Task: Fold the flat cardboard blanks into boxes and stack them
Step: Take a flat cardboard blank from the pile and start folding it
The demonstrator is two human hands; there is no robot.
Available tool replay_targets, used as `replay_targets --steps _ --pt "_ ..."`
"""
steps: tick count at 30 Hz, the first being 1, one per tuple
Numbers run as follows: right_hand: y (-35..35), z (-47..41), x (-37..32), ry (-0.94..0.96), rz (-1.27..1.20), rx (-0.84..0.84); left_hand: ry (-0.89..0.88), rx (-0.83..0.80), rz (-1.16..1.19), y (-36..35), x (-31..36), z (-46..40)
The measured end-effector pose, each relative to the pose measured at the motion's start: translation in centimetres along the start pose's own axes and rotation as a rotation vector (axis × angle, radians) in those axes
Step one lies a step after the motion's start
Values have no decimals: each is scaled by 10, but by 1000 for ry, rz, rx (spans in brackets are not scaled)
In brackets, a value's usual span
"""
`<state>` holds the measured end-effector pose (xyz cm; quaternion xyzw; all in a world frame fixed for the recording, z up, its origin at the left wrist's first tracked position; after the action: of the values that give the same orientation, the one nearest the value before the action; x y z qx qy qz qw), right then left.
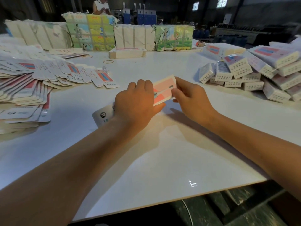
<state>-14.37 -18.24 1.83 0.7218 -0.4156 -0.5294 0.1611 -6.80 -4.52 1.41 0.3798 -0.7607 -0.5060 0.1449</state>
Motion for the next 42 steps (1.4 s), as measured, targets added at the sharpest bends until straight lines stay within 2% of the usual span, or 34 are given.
replay_targets --steps 4,10,13,18,20,21,23,24,26,29,30,32,34,37,39,42 --pt "0 0 -1 -21 -111 55 45 -1 93 2 -6 -4" --pt "-5 4 2 44 -106 -65 29 -33 69 -1 -14 -5" --pt "2 2 8 77 136 -99 16 -48 112 0 -18 -7" --pt "7 1 15 254 479 -209 -129 -104 153 2 -13 -2" --pt "10 0 18 283 520 -169 -194 -61 168 7 -10 1" --pt "11 0 19 281 532 -156 -241 12 158 10 -7 3" --pt "16 -2 23 227 493 -116 -337 193 151 16 1 7" --pt "22 -5 25 183 437 -56 -393 228 164 17 6 9" --pt "47 -19 32 83 333 147 -493 133 217 15 13 13" --pt "108 -47 52 -97 333 469 -464 -226 342 2 15 14" --pt "132 -53 63 -163 339 553 -443 -270 342 -5 13 13" --pt "175 -58 89 -325 401 651 -433 -253 373 -11 12 12" --pt "200 -54 117 -569 587 619 -424 -239 384 -12 13 12" --pt "205 -44 145 -815 858 399 -416 -260 373 -14 11 13" --pt "200 -44 149 -807 975 333 -409 -267 396 -13 11 13" --pt "192 -55 118 -646 898 456 -412 -262 438 -12 11 14"
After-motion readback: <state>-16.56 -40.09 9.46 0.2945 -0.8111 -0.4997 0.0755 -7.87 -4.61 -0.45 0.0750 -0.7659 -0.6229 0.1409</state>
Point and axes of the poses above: each hand's wrist, its own z-axis away from the middle knuckle, its own y-axis out of the back of the hand, x = y × z, the point moved 2 cm from there along -z, towards the middle knuckle, and after that the axes turned 12 degrees about -x, right-handed, at the moved point
